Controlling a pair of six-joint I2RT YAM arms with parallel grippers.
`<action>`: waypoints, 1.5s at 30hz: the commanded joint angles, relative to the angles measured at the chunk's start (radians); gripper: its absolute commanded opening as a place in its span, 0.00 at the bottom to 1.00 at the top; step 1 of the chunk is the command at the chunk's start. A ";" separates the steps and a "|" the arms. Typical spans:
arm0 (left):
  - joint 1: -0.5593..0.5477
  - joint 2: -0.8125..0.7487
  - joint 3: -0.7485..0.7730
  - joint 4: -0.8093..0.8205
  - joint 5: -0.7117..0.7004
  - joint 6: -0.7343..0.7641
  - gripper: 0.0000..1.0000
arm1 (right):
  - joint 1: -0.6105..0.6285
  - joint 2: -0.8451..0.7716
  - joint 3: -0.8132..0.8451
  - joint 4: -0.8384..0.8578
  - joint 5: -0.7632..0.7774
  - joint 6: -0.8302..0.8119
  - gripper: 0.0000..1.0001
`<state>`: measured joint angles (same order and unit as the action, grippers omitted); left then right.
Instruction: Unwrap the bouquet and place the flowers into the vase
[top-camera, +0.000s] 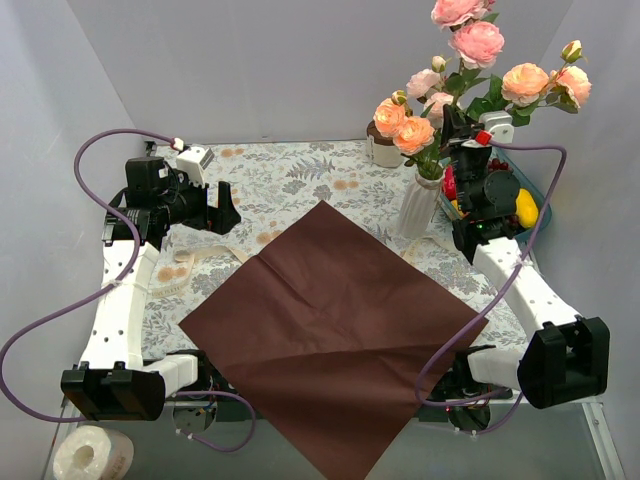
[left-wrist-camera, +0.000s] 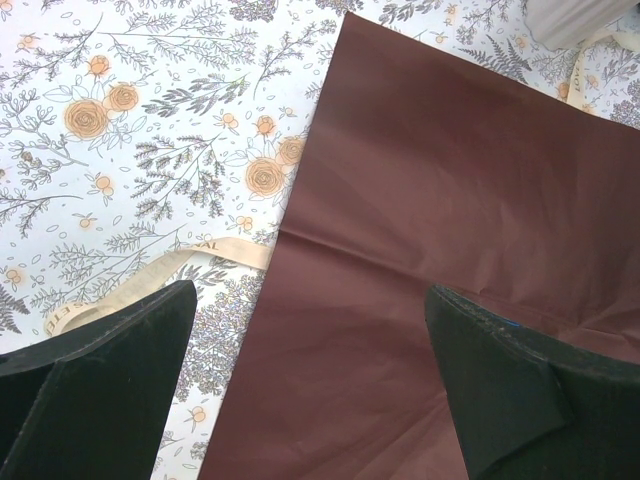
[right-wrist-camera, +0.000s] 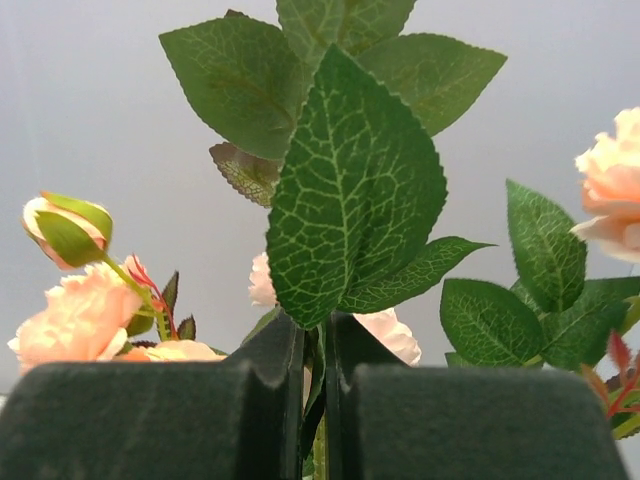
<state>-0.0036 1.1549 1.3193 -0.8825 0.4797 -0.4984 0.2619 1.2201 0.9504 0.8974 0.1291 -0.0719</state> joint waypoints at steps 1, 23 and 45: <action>0.002 -0.006 0.041 0.001 0.014 0.006 0.98 | -0.009 0.024 0.005 0.031 0.024 -0.034 0.08; 0.002 -0.003 0.101 -0.065 0.042 0.018 0.98 | -0.010 -0.135 -0.024 -0.078 -0.003 0.104 0.98; 0.002 -0.101 -0.183 0.066 0.026 -0.092 0.98 | 0.029 -0.496 -0.179 -0.940 -0.283 0.314 0.98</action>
<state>-0.0036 1.1061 1.1759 -0.8509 0.5037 -0.5678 0.2756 0.7441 0.8055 0.0956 -0.1249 0.1761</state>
